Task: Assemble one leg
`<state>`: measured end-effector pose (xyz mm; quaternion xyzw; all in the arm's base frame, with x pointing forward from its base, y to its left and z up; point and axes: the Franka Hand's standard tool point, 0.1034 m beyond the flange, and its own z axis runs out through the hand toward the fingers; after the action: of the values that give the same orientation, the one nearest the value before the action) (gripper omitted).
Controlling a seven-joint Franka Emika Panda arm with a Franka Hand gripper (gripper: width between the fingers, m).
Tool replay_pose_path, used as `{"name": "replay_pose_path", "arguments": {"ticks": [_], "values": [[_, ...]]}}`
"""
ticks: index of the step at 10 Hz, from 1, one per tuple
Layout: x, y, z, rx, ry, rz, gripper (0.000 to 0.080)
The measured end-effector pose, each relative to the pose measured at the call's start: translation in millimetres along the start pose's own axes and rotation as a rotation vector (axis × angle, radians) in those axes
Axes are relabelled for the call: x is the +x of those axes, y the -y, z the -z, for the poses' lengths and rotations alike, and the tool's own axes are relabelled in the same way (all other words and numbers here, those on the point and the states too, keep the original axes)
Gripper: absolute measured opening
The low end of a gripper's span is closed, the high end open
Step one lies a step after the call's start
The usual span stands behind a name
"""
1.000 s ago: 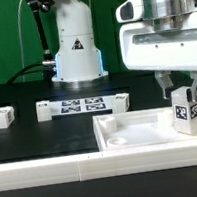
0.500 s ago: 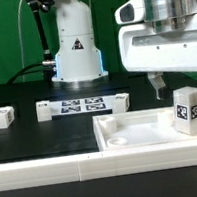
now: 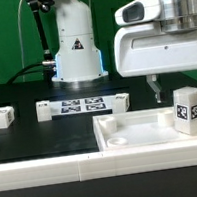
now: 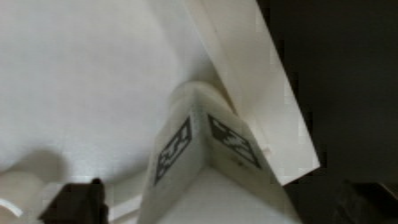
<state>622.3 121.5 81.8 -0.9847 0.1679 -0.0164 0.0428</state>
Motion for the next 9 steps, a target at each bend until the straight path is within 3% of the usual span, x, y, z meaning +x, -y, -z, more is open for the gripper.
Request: {"name": "replay_pose_path", "arguments": {"ticks": [6, 9], "values": [[-2.8, 3.9, -1.9, -0.012, -0.002, 0.507, 0.0649], [-2.1, 2.2, -2.1, -0.012, -0.001, 0.585, 0.0649]]}}
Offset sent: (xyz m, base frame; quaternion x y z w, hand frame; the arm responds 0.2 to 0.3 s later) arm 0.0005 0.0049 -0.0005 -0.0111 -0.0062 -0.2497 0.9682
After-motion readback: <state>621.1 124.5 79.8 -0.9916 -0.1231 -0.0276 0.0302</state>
